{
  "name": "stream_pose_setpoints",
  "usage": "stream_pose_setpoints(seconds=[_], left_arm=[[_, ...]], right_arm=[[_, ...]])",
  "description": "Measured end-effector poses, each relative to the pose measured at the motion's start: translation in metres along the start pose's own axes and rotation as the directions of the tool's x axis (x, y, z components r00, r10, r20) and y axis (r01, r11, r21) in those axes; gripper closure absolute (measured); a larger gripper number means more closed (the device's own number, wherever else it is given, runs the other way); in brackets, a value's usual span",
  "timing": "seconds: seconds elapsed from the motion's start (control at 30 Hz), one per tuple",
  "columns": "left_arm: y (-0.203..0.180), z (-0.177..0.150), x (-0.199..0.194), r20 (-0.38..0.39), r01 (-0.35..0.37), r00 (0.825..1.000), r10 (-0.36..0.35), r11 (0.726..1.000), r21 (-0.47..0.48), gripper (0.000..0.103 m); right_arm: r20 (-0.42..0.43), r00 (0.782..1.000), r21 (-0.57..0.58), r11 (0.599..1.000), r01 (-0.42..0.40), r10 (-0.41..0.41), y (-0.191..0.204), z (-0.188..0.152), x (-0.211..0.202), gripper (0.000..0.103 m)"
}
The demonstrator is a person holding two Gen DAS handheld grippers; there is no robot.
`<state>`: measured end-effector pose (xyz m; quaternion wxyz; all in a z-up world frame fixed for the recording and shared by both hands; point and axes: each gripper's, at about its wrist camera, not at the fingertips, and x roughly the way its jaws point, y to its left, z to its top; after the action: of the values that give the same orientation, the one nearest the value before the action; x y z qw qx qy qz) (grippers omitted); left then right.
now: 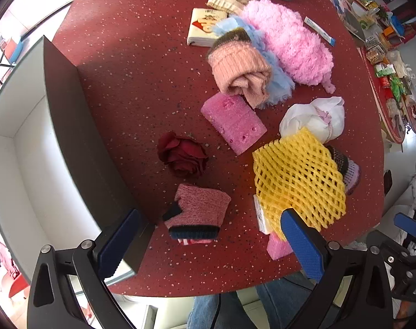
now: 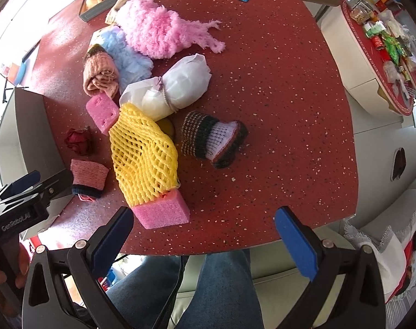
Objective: Organize soft objects
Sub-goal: 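Move both tools toward the pink knit sock and purple knit slipper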
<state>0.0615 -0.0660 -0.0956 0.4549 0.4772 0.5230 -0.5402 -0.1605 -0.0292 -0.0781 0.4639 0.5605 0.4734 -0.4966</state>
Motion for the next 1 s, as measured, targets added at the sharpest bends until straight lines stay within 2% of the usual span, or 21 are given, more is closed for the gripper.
stream_pose_setpoints(seconds=[0.47,0.7,1.0], left_arm=[[0.038,-0.029,0.023,-0.064,-0.067,0.996,0.064,0.997,-0.043,0.000],[0.032,-0.040,0.023,-0.063,-0.066,0.996,0.062,0.996,-0.054,0.000],[0.008,-0.019,0.026,-0.064,-0.092,0.994,0.087,0.993,-0.069,0.000]], right_arm=[[-0.001,1.000,0.029,0.999,0.017,-0.017,-0.010,0.004,0.007,0.000],[-0.012,0.999,0.074,0.997,0.033,-0.033,-0.024,0.005,0.018,0.000],[-0.037,0.997,0.099,0.993,0.065,-0.061,-0.043,0.004,0.031,0.000]])
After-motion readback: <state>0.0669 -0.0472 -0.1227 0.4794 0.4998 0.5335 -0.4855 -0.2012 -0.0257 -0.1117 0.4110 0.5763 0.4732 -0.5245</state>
